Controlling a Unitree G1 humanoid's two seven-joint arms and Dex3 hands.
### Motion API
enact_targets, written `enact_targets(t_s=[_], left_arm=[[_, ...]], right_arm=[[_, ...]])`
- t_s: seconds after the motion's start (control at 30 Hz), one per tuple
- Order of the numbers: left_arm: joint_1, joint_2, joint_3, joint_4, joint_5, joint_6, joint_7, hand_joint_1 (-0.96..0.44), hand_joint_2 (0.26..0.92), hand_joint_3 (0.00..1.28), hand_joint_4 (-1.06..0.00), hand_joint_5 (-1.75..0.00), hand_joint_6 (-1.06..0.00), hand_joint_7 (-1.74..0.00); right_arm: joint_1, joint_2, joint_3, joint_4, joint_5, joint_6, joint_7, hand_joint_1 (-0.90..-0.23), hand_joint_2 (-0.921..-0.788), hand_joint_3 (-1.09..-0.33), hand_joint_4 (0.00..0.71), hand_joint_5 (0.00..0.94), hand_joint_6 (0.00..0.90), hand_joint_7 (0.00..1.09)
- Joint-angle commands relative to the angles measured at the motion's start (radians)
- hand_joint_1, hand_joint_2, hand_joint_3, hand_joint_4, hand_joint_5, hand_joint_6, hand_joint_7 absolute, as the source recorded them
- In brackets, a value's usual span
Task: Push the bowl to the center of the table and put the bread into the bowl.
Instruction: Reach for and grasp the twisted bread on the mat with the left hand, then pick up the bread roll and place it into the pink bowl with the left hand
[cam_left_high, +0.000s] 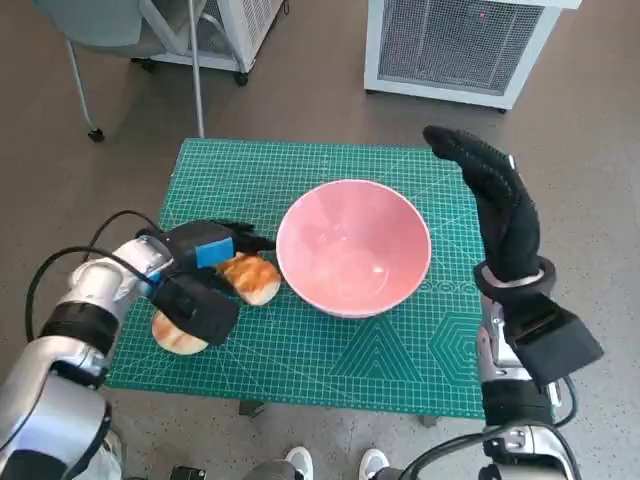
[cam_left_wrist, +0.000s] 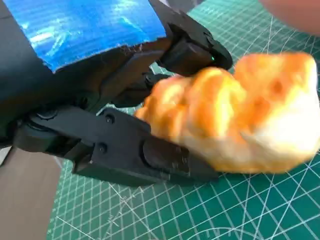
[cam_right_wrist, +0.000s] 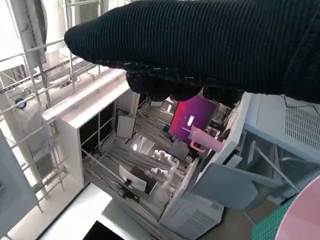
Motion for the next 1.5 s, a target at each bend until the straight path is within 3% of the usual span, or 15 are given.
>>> enact_targets(t_s=[0.03,0.07,0.1,0.13,0.17,0.23,0.33,0.6,1.0,1.27,1.5], left_arm=[[0.018,-0.018,-0.031,0.047,0.003,-0.004,-0.022,-0.10,0.917,0.13,-0.60,-0.07,-0.68,-0.12],[0.019,-0.016,-0.034,0.050,0.002,-0.009,-0.017,-0.10,0.918,0.13,-0.61,-0.07,-0.69,-0.12],[0.020,-0.013,-0.042,0.052,0.010,-0.011,-0.002,-0.19,0.919,0.18,-0.67,-0.14,-0.61,-0.60],[0.020,-0.011,-0.049,0.053,0.016,-0.013,0.009,-0.15,0.919,0.19,-0.63,-0.39,-0.59,-0.73],[0.021,-0.007,-0.057,0.054,0.023,-0.016,0.026,-0.10,0.920,0.20,-0.57,-0.76,-0.55,-0.94],[0.020,0.002,-0.067,0.055,0.029,-0.021,0.051,-0.04,0.920,0.20,-0.53,-1.17,-0.54,-1.07],[0.016,0.017,-0.065,0.054,0.016,-0.026,0.059,-0.01,0.920,0.18,-0.53,-1.34,-0.56,-1.12],[-0.022,0.096,0.032,0.001,-0.117,-0.090,-0.048,0.00,0.921,0.15,-0.57,-1.33,-0.57,-1.19],[-0.032,0.234,0.280,-0.293,-0.355,-0.117,-0.188,0.00,0.920,0.09,-0.63,-1.24,-0.63,-1.15],[-0.009,0.227,0.396,-0.546,-0.420,-0.064,-0.178,0.00,0.920,0.09,-0.63,-1.16,-0.63,-1.22],[-0.021,0.143,0.395,-0.645,-0.365,-0.078,-0.093,0.00,0.921,0.12,-0.60,-1.19,-0.61,-1.26]], right_arm=[[0.020,-0.001,-0.003,0.010,0.008,0.012,0.008,-0.665,-0.921,-0.813,0.247,0.006,-0.001,0.63],[0.021,-0.001,-0.003,0.011,0.008,0.011,0.008,-0.665,-0.921,-0.813,0.247,0.006,-0.001,0.63],[0.022,-0.001,-0.004,0.011,0.010,0.010,0.009,-0.665,-0.921,-0.813,0.247,0.006,-0.001,0.63],[0.023,-0.002,-0.004,0.011,0.011,0.009,0.010,-0.665,-0.921,-0.813,0.247,0.006,-0.001,0.63],[0.024,-0.002,-0.004,0.011,0.011,0.009,0.010,-0.664,-0.921,-0.813,0.248,0.006,-0.001,0.63],[0.024,0.000,-0.003,0.010,0.010,0.009,0.009,-0.664,-0.921,-0.813,0.249,0.007,-0.001,0.63],[0.025,0.001,-0.003,0.009,0.009,0.009,0.008,-0.664,-0.921,-0.812,0.250,0.008,-0.001,0.63],[0.026,0.002,-0.004,0.004,0.008,0.013,0.005,-0.663,-0.921,-0.813,0.251,0.008,-0.001,0.63],[0.024,0.002,-0.006,0.003,0.016,0.023,0.010,-0.662,-0.921,-0.814,0.251,0.007,-0.001,0.63],[0.022,0.004,-0.008,0.003,0.027,0.029,0.020,-0.661,-0.921,-0.815,0.251,0.007,-0.001,0.63],[0.016,0.003,-0.012,0.017,0.039,0.030,0.035,-0.661,-0.921,-0.815,0.252,0.008,-0.001,0.63]])
